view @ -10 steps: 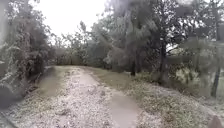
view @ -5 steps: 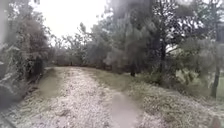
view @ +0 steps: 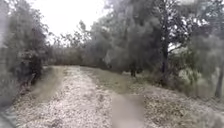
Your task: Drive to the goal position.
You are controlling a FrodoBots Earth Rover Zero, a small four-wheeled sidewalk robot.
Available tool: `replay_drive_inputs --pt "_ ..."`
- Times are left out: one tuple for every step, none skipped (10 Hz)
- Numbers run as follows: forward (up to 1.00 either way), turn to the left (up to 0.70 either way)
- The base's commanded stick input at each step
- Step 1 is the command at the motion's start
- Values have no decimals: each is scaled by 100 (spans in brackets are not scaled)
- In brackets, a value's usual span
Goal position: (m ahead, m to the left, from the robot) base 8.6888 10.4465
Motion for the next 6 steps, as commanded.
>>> replay_drive_inputs --pt "70 0" --pt "70 0" --pt "70 0" --pt "70 0" --pt "70 0" --pt "70 0"
